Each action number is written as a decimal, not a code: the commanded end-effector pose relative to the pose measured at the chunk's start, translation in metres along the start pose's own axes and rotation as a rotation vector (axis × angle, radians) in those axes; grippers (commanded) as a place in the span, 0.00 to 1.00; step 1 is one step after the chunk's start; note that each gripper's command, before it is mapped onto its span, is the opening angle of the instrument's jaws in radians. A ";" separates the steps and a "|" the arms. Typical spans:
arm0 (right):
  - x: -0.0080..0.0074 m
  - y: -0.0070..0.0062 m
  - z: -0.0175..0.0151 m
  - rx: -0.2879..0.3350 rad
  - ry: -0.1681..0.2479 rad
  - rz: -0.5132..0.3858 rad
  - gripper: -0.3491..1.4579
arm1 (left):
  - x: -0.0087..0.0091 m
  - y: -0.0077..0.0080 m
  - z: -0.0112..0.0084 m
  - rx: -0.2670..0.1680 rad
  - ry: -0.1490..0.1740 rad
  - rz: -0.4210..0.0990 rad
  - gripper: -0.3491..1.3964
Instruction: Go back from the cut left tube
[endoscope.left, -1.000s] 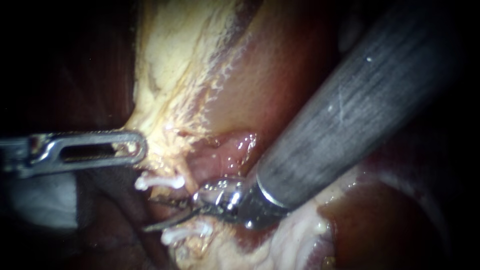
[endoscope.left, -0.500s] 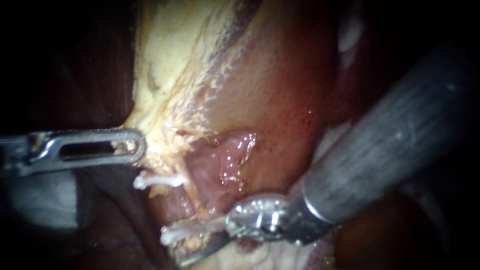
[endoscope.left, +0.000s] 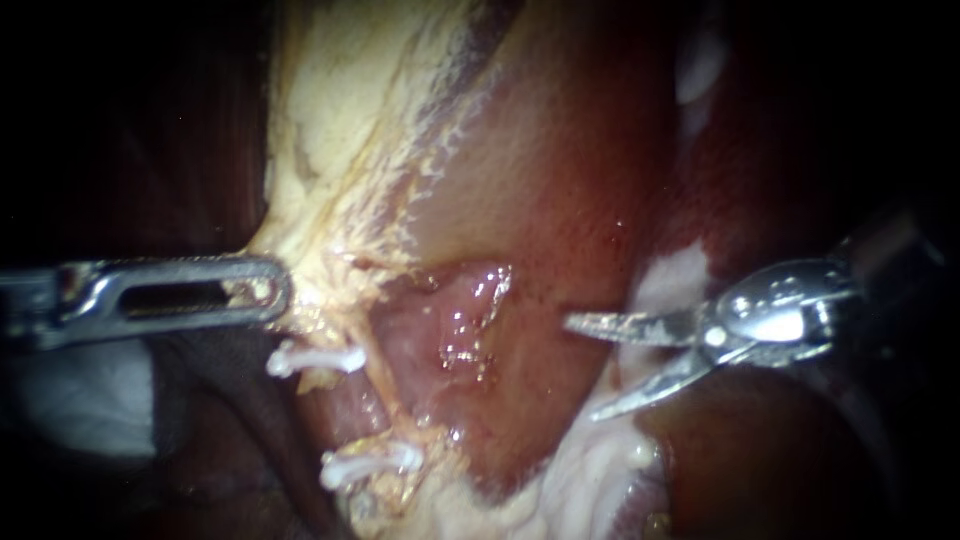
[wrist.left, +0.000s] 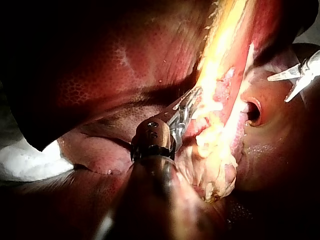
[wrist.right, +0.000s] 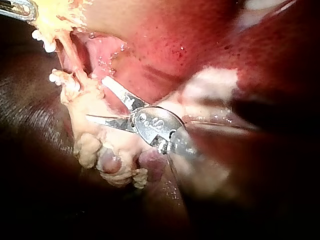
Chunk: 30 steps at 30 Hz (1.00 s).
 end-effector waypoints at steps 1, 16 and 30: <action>0.0001 0.0002 -0.0003 -0.002 0.002 -0.004 0.98 | 0.0000 0.0000 0.0000 -0.001 -0.001 0.000 0.00; 0.0001 0.0003 -0.0008 -0.007 0.012 -0.058 0.98 | 0.0025 -0.0008 0.0080 0.013 -0.001 -0.001 0.00; 0.0001 0.0003 -0.0008 -0.011 0.020 -0.075 0.98 | 0.0027 -0.0017 0.0099 0.025 0.008 0.001 0.00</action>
